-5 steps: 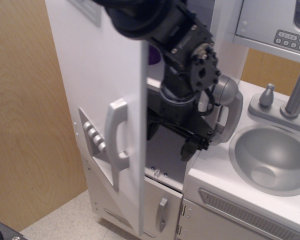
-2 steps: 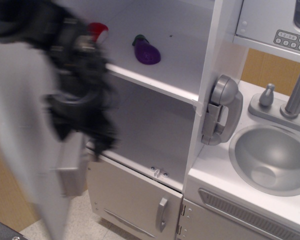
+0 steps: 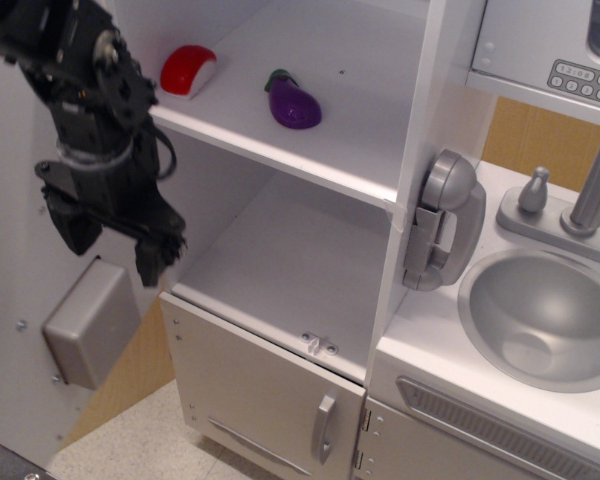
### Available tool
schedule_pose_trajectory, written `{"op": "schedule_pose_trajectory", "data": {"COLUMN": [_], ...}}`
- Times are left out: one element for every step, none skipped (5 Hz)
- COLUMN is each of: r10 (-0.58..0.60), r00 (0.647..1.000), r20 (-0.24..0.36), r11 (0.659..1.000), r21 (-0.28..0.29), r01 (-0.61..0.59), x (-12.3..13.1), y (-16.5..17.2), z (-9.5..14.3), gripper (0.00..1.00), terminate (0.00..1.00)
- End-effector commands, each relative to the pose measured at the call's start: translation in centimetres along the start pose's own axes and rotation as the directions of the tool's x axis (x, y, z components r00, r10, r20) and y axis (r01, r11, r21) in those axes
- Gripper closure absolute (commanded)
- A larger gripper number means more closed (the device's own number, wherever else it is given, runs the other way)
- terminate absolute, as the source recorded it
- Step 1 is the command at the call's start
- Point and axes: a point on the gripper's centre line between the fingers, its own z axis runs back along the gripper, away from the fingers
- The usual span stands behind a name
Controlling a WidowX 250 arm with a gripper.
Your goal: Open fridge
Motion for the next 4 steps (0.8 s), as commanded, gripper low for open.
{"op": "schedule_pose_trajectory", "data": {"r10": [0.164,0.188,0.188,0.188], "r00": [0.979,0.979,0.979,0.979], "r20": [0.123,0.078,0.078,0.078], "r11": [0.983,0.979,0.979,0.979], "r21": [0.059,0.071,0.071,0.071], "r01": [-0.172,-0.193,-0.193,-0.193], "x": [6.76,7.5,7.5,7.5], "y": [6.95,7.81,7.81,7.81], "z": [0.56,0.11,0.11,0.11], "gripper": [0.0,0.0,0.0,0.0], "terminate": [0.0,0.0,0.0,1.0]}}
